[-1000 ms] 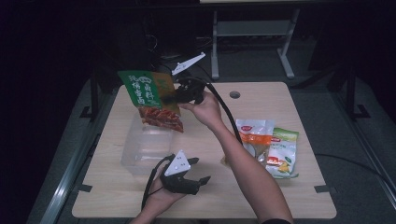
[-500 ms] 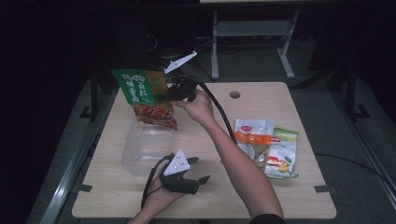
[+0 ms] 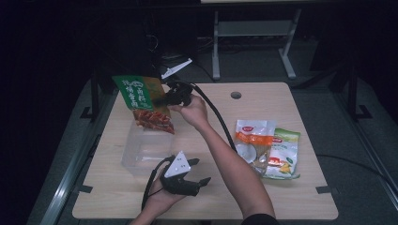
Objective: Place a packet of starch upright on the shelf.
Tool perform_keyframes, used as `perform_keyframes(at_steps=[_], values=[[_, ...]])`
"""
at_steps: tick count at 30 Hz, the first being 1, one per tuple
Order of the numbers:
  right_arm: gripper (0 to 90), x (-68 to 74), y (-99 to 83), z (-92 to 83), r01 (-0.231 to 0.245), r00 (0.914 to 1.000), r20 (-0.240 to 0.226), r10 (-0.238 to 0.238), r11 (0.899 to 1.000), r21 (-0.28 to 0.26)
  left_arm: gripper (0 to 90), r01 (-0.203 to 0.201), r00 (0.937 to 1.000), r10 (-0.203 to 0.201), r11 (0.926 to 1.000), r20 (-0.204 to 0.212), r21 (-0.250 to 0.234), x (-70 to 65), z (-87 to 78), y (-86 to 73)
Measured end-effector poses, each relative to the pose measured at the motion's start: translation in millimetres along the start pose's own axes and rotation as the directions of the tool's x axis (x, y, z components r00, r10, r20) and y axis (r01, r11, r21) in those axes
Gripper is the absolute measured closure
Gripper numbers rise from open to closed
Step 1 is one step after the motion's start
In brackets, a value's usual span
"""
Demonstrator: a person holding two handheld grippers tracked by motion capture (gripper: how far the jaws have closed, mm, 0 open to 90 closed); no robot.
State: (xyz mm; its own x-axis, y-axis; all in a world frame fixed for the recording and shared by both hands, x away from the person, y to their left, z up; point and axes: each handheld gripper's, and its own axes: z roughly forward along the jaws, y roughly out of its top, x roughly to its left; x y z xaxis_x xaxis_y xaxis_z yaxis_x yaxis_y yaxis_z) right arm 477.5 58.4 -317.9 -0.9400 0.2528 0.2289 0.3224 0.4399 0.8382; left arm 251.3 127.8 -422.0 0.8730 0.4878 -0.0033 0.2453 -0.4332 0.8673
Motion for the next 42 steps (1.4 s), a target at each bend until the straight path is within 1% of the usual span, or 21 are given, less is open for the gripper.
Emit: perform_keyframes(at_steps=[3,5,7,9,12,16,18,19,22,26,28,29,31,34,35,36,40,42], values=[[89.6,-3.3,-7.0,5.2,-0.015,0.9999,0.003,0.015,1.0,-0.001,26.7,0.008,1.0,-0.008,1.0,0.001,0.003,0.5,-0.9,0.0],[89.6,-6.2,-12.3,7.7,-0.04,0.9992,-0.002,0.04,0.999,-0.005,26.7,0.008,1.0,-0.008,1.0,-0.001,0.002,0.9,-1.1,0.1],[89.6,-10.2,-17.2,9.0,-0.058,0.9983,-0.014,0.057,0.998,-0.022,26.6,0.008,1.0,-0.008,1.0,-0.002,0.001,0.9,-1.0,0.1],[89.6,-12.3,-19.7,8.8,-0.071,0.9975,-0.011,0.07,0.997,-0.033,26.7,0.001,1.0,-0.001,1.0,-0.005,0.004,0.6,-0.2,0.0],[89.6,-14.2,-21.9,11.2,-0.066,0.9978,-0.004,0.066,0.997,-0.04,26.7,-0.005,1.0,0.005,1.0,-0.007,0.005,-0.3,0.3,0.3],[89.6,-17.2,-27.9,19.7,-0.065,0.9979,-0.002,0.065,0.998,-0.018,26.7,-0.008,1.0,0.008,0.9999,-0.006,0.007,-0.4,0.3,0.4],[89.6,-20.1,-34.1,26.1,-0.074,0.9973,-0.004,0.074,0.997,-0.003,26.7,-0.001,1.0,0.001,1.0,-0.008,0.004,-0.3,0.0,0.2],[89.6,-20.1,-34.1,26.1,-0.074,0.9973,-0.004,0.074,0.997,-0.003,26.7,-0.003,1.0,0.003,1.0,-0.008,0.003,0.3,-0.3,0.1],[89.4,-24.3,-40.0,27.1,-0.08,0.9968,-0.009,0.08,0.997,-0.023,26.7,0.002,0.9999,-0.002,1.0,-0.01,0.001,1.3,-0.6,0.1],[88.7,-27.7,-44.7,24.4,-0.092,0.9957,0.011,0.092,0.995,-0.039,26.6,0.0,0.9999,0.0,1.0,-0.01,0.005,1.6,-0.1,-0.1],[88.1,-28.4,-45.3,23.6,-0.097,0.9949,0.024,0.098,0.995,-0.038,26.6,-0.002,1.0,0.002,1.0,-0.01,0.006,1.5,0.1,0.0],[86.6,-28.3,-45.0,23.5,-0.098,0.9947,0.028,0.099,0.994,-0.037,26.7,-0.003,0.9999,0.003,1.0,-0.01,0.007,1.4,0.2,0.1],[79.8,-27.7,-44.3,23.2,-0.097,0.994,0.046,0.099,0.995,-0.033,26.6,-0.001,0.9999,0.001,1.0,-0.01,0.007,1.3,0.2,0.1],[66.7,-27.6,-43.6,21.0,-0.11,0.9911,0.075,0.111,0.994,-0.013,26.6,0.001,0.9999,-0.001,1.0,-0.014,0.004,1.4,-0.3,0.1],[66.0,-27.7,-43.6,19.8,-0.114,0.9906,0.076,0.114,0.993,-0.002,26.6,0.004,0.9999,-0.004,1.0,-0.013,0.002,1.5,-0.3,0.1],[62.8,-27.3,-43.5,17.6,-0.113,0.9902,0.082,0.113,0.994,0.005,26.5,0.006,0.9999,-0.006,1.0,-0.011,0.002,1.6,-0.3,0.2],[55.8,-27.0,-43.3,7.6,-0.119,0.988,0.099,0.119,0.993,-0.001,26.5,0.003,0.9999,-0.003,1.0,-0.011,0.005,1.2,0.2,0.3],[52.1,-26.9,-44.0,0.9,-0.129,0.9869,0.098,0.128,0.992,0.004,26.4,0.004,0.9999,-0.004,1.0,-0.014,0.004,1.5,0.5,-0.1]])
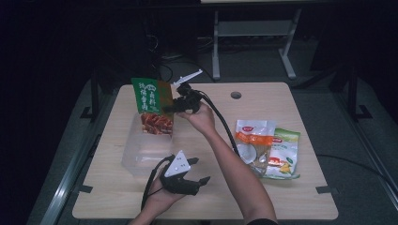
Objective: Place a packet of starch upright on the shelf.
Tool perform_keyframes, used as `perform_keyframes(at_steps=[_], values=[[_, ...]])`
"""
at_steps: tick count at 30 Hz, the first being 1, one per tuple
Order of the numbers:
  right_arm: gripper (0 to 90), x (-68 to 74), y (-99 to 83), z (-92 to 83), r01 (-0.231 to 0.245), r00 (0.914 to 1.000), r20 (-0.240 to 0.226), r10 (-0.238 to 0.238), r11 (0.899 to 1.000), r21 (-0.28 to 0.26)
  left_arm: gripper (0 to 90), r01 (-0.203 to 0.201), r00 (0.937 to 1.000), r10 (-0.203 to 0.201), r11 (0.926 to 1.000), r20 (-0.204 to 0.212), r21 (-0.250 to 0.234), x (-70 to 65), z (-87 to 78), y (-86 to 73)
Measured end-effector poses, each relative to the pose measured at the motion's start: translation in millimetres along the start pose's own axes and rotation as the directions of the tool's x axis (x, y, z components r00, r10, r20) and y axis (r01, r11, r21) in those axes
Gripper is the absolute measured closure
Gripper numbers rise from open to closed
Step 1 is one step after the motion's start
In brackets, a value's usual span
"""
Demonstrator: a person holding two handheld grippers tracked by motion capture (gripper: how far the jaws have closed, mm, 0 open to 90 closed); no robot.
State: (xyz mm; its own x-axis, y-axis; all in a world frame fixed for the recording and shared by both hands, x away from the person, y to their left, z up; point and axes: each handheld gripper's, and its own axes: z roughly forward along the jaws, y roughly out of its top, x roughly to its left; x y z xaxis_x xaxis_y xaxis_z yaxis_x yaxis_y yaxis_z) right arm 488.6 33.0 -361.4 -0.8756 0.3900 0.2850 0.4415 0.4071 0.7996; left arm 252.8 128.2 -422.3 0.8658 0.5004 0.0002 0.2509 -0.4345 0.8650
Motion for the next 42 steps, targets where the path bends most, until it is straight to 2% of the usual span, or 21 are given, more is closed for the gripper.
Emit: perform_keyframes(at_steps=[3,12,16,20,21,28,35,42], values=[[49.0,-1.3,-2.8,-10.4,0.003,1.0,0.005,-0.003,1.0,0.001,26.4,0.003,1.0,-0.003,1.0,-0.001,0.003,1.2,0.1,-0.3],[42.8,1.3,-13.7,-36.9,-0.008,0.9997,-0.022,0.008,1.0,0.006,26.4,0.002,1.0,-0.002,1.0,0.0,0.009,1.8,0.5,-0.3],[41.6,3.7,-18.2,-50.2,-0.001,0.9999,-0.011,0.001,1.0,0.008,26.4,0.005,1.0,-0.005,1.0,-0.002,0.008,1.9,0.8,-0.4],[40.2,3.5,-23.2,-64.4,-0.017,0.9998,-0.014,0.017,1.0,0.001,26.4,0.021,0.9998,-0.021,0.9998,-0.001,0.002,1.0,2.3,-0.2],[40.0,3.1,-26.4,-71.0,-0.022,0.9997,-0.007,0.022,1.0,0.001,26.4,0.017,0.9999,-0.017,0.9998,-0.001,0.005,0.5,2.7,0.0],[38.8,1.8,-38.1,-87.7,-0.038,0.9992,0.012,0.038,0.999,0.005,26.4,-0.002,1.0,0.002,0.9999,0.003,0.012,-1.8,4.8,0.3],[37.2,0.1,-49.3,-103.8,-0.058,0.998,0.026,0.057,0.998,0.018,26.4,0.014,0.9999,-0.014,0.9999,-0.005,0.008,0.3,3.0,0.4],[35.8,1.9,-61.5,-123.2,-0.057,0.9964,0.065,0.055,0.998,0.024,26.4,-0.001,1.0,0.001,0.9997,-0.007,0.025,0.3,3.1,-0.1]])
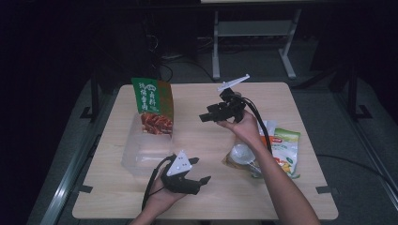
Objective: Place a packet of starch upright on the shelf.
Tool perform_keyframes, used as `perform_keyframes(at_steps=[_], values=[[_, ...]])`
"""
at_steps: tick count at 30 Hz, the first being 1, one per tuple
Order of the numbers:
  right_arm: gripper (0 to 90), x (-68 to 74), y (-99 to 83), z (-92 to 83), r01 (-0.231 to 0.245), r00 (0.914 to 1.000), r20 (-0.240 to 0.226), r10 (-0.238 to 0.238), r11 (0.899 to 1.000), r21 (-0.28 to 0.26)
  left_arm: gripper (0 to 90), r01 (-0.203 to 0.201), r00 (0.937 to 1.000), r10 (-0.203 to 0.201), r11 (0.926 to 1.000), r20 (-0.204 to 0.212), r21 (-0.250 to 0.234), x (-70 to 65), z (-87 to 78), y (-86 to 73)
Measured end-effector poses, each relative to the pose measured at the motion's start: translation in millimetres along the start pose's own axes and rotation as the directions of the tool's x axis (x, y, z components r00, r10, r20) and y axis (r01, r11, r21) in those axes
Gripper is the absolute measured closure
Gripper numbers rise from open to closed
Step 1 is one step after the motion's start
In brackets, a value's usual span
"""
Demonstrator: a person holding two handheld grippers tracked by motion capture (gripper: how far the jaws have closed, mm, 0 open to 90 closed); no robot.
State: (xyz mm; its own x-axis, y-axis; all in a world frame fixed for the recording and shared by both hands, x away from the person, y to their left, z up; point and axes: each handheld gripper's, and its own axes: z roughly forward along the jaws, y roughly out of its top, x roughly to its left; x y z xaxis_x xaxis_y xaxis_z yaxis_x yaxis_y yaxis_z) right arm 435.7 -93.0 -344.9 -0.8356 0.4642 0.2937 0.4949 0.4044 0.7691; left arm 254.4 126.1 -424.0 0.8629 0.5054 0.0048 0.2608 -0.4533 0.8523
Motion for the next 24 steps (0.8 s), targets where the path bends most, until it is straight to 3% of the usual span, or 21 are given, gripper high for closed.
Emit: perform_keyframes(at_steps=[10,24], values=[[35.5,-5.4,-18.6,-24.4,-0.016,0.9992,0.037,0.015,0.999,0.031,26.5,0.022,0.9998,-0.022,0.9997,0.0,-0.012,1.2,1.1,0.2],[33.1,-6.7,-43.6,-56.3,-0.072,0.9949,0.074,0.069,0.997,0.038,26.4,0.001,1.0,-0.001,1.0,0.002,-0.003,-2.7,2.5,-0.3]])
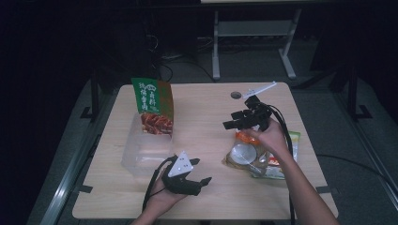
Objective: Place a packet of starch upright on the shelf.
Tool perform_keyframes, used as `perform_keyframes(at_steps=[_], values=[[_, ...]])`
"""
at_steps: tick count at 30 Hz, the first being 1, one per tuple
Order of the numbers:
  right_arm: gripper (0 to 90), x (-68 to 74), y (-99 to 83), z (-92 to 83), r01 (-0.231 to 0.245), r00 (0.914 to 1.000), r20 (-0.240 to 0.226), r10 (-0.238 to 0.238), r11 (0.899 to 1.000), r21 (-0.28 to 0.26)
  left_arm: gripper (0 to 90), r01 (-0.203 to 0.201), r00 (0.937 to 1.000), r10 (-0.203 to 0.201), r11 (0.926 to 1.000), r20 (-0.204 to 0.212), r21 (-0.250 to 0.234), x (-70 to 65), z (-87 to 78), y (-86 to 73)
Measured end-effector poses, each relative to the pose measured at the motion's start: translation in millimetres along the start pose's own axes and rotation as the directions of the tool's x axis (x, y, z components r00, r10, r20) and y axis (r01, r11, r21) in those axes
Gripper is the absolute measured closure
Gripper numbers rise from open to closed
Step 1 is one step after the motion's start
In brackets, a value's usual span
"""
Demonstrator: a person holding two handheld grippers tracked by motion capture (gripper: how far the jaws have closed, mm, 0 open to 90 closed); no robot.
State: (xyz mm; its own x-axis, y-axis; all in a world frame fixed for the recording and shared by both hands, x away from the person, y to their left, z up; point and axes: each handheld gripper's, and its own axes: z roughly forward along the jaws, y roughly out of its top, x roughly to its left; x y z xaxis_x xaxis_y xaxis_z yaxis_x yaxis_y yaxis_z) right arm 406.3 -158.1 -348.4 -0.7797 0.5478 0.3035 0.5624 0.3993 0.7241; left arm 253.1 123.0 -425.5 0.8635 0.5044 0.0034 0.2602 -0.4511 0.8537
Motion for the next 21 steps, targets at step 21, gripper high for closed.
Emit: perform_keyframes(at_steps=[21], values=[[35.5,-17.1,-62.6,-48.0,-0.099,0.9894,0.11,0.095,0.995,0.031,26.2,0.006,0.9999,-0.006,1.0,0.012,-0.001,-1.5,2.3,1.6]])
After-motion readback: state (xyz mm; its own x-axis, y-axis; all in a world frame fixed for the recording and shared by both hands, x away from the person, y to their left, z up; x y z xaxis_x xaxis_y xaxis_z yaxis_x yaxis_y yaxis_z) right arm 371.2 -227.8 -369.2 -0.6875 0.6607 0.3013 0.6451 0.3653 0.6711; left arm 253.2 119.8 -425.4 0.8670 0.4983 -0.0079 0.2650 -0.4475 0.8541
